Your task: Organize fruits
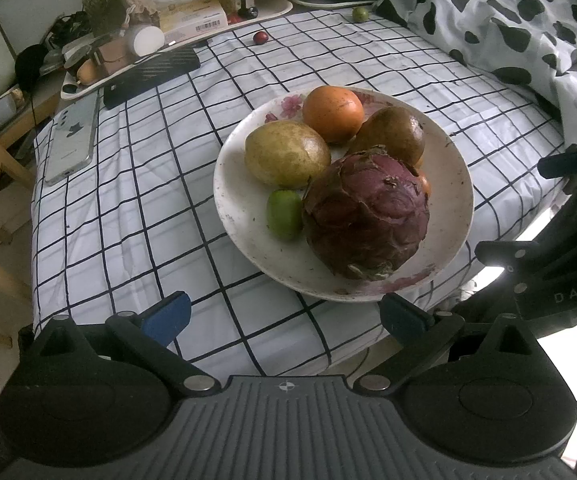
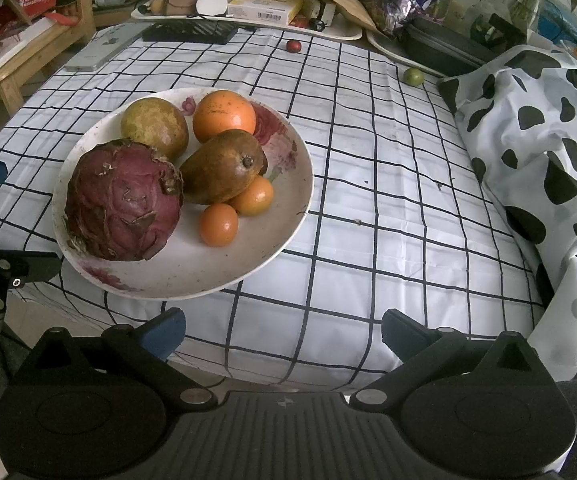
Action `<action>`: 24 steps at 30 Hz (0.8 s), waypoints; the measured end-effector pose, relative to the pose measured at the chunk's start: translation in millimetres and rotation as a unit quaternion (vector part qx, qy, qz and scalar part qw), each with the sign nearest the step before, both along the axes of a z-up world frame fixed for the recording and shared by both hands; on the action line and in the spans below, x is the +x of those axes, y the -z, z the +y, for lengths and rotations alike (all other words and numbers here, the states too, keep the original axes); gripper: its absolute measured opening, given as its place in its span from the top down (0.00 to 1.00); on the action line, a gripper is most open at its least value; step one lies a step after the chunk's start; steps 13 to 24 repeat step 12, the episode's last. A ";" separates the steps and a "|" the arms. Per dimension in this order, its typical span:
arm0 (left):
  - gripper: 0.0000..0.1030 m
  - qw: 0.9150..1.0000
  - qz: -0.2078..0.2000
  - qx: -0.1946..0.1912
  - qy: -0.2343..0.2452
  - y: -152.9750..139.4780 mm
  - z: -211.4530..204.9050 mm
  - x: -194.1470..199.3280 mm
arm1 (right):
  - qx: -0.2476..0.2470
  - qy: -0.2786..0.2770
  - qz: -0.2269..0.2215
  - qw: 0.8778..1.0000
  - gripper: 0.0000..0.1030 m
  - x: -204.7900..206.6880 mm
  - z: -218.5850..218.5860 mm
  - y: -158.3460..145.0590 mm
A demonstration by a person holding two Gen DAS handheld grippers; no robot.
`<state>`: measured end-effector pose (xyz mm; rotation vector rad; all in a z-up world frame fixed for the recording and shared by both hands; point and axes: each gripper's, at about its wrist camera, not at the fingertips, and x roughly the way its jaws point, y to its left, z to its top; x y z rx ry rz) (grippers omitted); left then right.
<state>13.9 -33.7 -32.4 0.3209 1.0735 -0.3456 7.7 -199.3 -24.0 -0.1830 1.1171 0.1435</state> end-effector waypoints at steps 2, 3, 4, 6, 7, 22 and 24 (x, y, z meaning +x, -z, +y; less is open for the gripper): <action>0.00 1.000 0.000 -0.001 0.001 -0.4 -0.3 -0.1 | 0.000 0.000 0.000 1.000 0.00 0.2 -0.4 0.1; 0.00 1.000 0.000 -0.001 0.001 -0.3 -0.3 -0.1 | 0.000 0.000 0.000 1.000 0.00 0.0 0.3 0.0; 0.00 1.000 0.000 -0.001 0.001 -0.3 -0.3 -0.1 | -0.001 0.000 0.000 1.000 0.00 0.2 0.0 0.0; 0.00 1.000 0.000 0.000 0.000 -0.3 -0.3 -0.1 | -0.001 -0.001 0.000 1.000 0.00 0.4 0.2 -0.2; 0.00 1.000 -0.001 -0.001 0.000 -0.3 -0.1 -0.2 | -0.001 -0.001 0.000 1.000 0.00 0.5 -0.2 -0.2; 0.00 1.000 -0.001 -0.003 0.002 -0.7 0.8 -0.5 | -0.001 0.000 0.000 1.000 0.00 0.3 0.7 -0.3; 0.00 1.000 -0.001 -0.003 0.002 -0.7 0.8 -0.5 | -0.001 0.000 0.000 1.000 0.00 0.3 0.7 -0.3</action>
